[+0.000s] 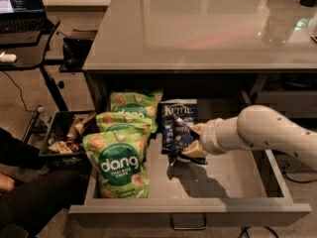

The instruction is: Pick blue chip bag from top drawer and place on counter

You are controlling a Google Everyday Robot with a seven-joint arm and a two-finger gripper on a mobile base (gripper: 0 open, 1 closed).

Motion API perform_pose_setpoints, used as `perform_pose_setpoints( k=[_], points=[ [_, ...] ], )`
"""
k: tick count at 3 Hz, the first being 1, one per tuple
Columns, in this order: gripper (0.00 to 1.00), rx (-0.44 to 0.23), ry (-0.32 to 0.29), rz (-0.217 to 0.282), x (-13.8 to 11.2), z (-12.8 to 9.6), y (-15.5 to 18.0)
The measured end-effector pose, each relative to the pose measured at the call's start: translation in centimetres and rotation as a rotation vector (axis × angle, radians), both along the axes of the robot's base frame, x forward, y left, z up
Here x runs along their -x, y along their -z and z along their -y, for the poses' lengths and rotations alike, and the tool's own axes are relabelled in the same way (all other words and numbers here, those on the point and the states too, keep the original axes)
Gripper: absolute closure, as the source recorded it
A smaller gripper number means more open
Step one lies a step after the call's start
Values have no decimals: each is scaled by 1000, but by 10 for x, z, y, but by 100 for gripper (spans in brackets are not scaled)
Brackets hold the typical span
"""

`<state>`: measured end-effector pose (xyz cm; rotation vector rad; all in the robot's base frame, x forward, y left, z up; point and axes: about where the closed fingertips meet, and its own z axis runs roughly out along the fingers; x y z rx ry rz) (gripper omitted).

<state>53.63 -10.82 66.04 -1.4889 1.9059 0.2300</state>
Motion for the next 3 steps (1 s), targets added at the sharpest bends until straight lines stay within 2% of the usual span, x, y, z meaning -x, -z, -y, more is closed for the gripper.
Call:
perform_pose_setpoints(
  k=[1, 2, 3],
  points=[
    [100, -25, -9, 13, 2, 6, -30],
    [100, -91, 14, 16, -3, 29, -88],
    [100, -124, 28, 1, -12, 44, -145]
  ],
)
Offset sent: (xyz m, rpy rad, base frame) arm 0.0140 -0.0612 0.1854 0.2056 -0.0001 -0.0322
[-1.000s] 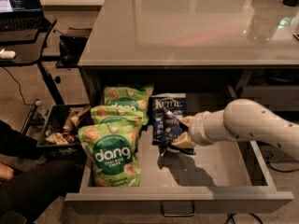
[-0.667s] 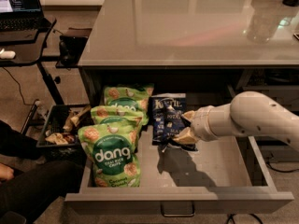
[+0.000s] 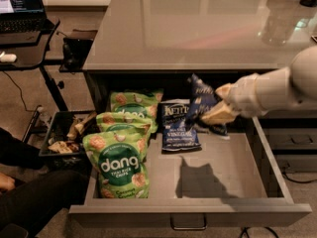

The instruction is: Pick blue chip bag from top drawer and place on counter

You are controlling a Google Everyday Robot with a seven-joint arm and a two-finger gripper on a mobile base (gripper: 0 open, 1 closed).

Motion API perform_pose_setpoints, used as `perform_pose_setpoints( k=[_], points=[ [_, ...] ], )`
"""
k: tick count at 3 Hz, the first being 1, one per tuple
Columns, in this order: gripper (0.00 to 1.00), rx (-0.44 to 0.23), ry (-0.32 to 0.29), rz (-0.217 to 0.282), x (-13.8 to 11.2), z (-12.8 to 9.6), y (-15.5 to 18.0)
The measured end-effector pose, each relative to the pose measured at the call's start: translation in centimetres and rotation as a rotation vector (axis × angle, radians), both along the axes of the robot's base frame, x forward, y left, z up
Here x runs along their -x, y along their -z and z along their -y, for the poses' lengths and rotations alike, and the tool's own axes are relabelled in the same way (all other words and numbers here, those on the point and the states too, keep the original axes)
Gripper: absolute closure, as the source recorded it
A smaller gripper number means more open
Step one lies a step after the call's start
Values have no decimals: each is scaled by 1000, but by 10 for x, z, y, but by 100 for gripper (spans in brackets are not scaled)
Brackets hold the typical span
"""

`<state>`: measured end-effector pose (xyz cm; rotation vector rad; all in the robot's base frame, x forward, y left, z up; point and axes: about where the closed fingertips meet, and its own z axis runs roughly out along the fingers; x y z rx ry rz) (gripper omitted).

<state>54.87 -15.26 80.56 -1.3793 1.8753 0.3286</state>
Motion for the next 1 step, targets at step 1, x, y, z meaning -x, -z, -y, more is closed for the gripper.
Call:
perform_pose_setpoints(
  k=[1],
  points=[
    [100, -28, 11, -1, -9, 9, -35]
  ],
)
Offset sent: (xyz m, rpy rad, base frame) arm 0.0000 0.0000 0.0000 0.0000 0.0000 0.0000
